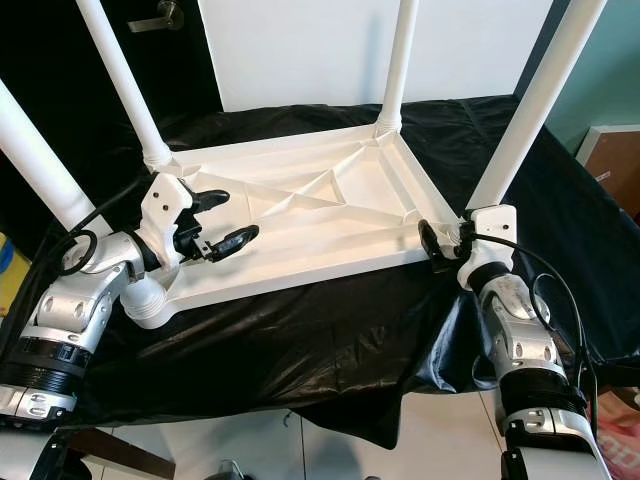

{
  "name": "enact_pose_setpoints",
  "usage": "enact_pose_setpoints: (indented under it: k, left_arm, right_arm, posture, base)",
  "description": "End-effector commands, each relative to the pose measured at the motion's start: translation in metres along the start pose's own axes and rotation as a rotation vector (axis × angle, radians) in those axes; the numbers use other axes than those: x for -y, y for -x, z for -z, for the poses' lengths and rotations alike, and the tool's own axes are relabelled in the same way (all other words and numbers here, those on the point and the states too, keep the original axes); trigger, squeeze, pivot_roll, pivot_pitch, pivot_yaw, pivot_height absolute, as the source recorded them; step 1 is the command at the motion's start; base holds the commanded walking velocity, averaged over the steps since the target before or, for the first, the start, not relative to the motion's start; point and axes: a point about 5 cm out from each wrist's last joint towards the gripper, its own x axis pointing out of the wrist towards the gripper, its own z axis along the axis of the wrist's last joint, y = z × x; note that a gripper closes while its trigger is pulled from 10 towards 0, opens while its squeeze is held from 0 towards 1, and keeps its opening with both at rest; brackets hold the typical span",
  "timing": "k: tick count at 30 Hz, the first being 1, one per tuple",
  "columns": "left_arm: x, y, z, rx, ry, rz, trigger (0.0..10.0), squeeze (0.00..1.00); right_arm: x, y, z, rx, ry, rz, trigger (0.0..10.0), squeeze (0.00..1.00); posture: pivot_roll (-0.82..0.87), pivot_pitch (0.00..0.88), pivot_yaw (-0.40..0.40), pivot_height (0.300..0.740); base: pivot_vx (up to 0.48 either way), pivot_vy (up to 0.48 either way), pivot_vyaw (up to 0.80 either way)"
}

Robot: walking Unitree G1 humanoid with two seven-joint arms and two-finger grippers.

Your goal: Building children table

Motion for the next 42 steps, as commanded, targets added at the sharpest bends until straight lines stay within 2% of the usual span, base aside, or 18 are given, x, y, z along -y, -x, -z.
enact_pose_setpoints:
  k: [1,2,4,5,8,11,12,13,14,17,19,21,23,28,35,39,40,42]
  left_arm:
    - [0.012,0.002,0.003,-0.001,0.041,0.055,10.0,0.00]
    - [0.012,0.002,0.003,-0.001,0.041,0.055,10.0,0.00]
    - [0.023,0.007,0.007,-0.013,0.116,0.082,10.0,0.00]
    - [0.023,0.007,0.007,-0.013,0.116,0.082,10.0,0.00]
    - [0.032,0.018,0.008,-0.013,0.162,0.025,10.0,0.00]
    - [0.027,0.034,0.005,-0.014,0.153,-0.073,10.0,0.00]
    - [0.027,0.034,0.005,-0.014,0.153,-0.073,10.0,0.00]
    - [0.021,0.048,0.002,-0.026,0.136,-0.127,10.0,0.00]
    - [0.021,0.048,0.002,-0.026,0.136,-0.127,10.0,0.00]
    - [0.018,0.062,-0.001,-0.032,0.148,-0.170,10.0,0.00]
    - [0.019,0.065,-0.003,-0.034,0.158,-0.179,10.0,0.00]
    - [0.023,0.075,-0.003,-0.041,0.193,-0.195,10.0,0.00]
    - [0.023,0.075,-0.003,-0.041,0.193,-0.195,10.0,0.00]
    - [0.026,0.088,0.001,-0.069,0.224,-0.215,10.0,0.00]
    - [0.010,0.110,-0.002,-0.120,0.201,-0.265,10.0,0.00]
    - [0.009,0.119,-0.002,-0.145,0.193,-0.273,10.0,0.00]
    - [0.008,0.131,-0.002,-0.183,0.194,-0.282,10.0,0.00]
    - [0.007,0.140,-0.003,-0.208,0.190,-0.277,10.0,0.00]
  right_arm:
    - [-0.001,0.000,-0.003,0.036,-0.010,0.031,10.0,0.00]
    - [-0.001,0.000,-0.003,0.036,-0.010,0.031,10.0,0.00]
    - [-0.015,-0.002,0.000,0.039,-0.036,0.010,10.0,0.00]
    - [-0.015,-0.002,0.000,0.039,-0.036,0.010,10.0,0.00]
    - [-0.032,-0.009,0.010,0.002,-0.068,0.044,10.0,0.00]
    - [-0.048,-0.019,0.010,-0.014,-0.081,0.036,10.0,0.00]
    - [-0.048,-0.019,0.010,-0.014,-0.081,0.036,10.0,0.00]
    - [-0.055,-0.026,0.008,-0.017,-0.078,0.014,10.0,0.00]
    - [-0.055,-0.026,0.008,-0.017,-0.078,0.014,10.0,0.00]
    - [-0.056,-0.033,0.005,-0.025,-0.066,0.003,10.0,0.00]
    - [-0.056,-0.034,0.004,-0.025,-0.063,0.004,10.0,0.00]
    - [-0.056,-0.038,0.001,-0.022,-0.058,0.011,10.0,0.00]
    - [-0.056,-0.038,0.001,-0.022,-0.058,0.011,10.0,0.00]
    - [-0.057,-0.043,-0.001,-0.016,-0.056,0.013,10.0,0.00]
    - [-0.064,-0.046,-0.001,-0.006,-0.072,0.008,10.0,0.00]
    - [-0.063,-0.045,0.000,-0.008,-0.071,0.010,10.0,0.00]
    - [-0.060,-0.043,0.002,-0.013,-0.065,0.019,10.0,0.00]
    - [-0.057,-0.043,0.003,-0.014,-0.062,0.026,10.0,0.00]
  posture:
    - [-0.12,0.070,0.002,0.740]
    - [-0.12,0.070,0.002,0.740]
    - [-0.11,0.070,-0.006,0.740]
    - [-0.11,0.070,-0.006,0.740]
    - [-0.09,0.067,-0.024,0.740]
    - [-0.08,0.066,-0.040,0.740]
    - [-0.08,0.066,-0.040,0.740]
    - [-0.07,0.066,-0.049,0.740]
    - [-0.07,0.066,-0.049,0.740]
    - [-0.06,0.067,-0.060,0.740]
    - [-0.05,0.067,-0.061,0.740]
    - [-0.05,0.068,-0.063,0.740]
    - [-0.05,0.068,-0.063,0.740]
    - [-0.04,0.070,-0.060,0.740]
    - [-0.02,0.077,-0.043,0.740]
    - [-0.02,0.083,-0.041,0.740]
    - [-0.02,0.088,-0.040,0.740]
    - [-0.02,0.090,-0.039,0.740]
  base:
    - [0.000,0.000,0.00]
    - [0.000,0.000,0.00]
    - [0.000,0.000,0.00]
    - [0.000,0.000,0.00]
    - [0.000,0.000,0.00]
    - [0.000,0.000,0.00]
    - [0.000,0.000,0.00]
    - [0.000,0.000,0.00]
    - [0.000,0.000,0.00]
    - [0.000,0.000,0.00]
    - [0.000,0.000,0.00]
    - [0.000,0.000,0.00]
    - [0.000,0.000,0.00]
    - [0.000,0.000,0.00]
    - [0.000,0.000,0.00]
    - [0.000,0.000,0.00]
    - [0.000,0.000,0.00]
    - [0.000,0.000,0.00]
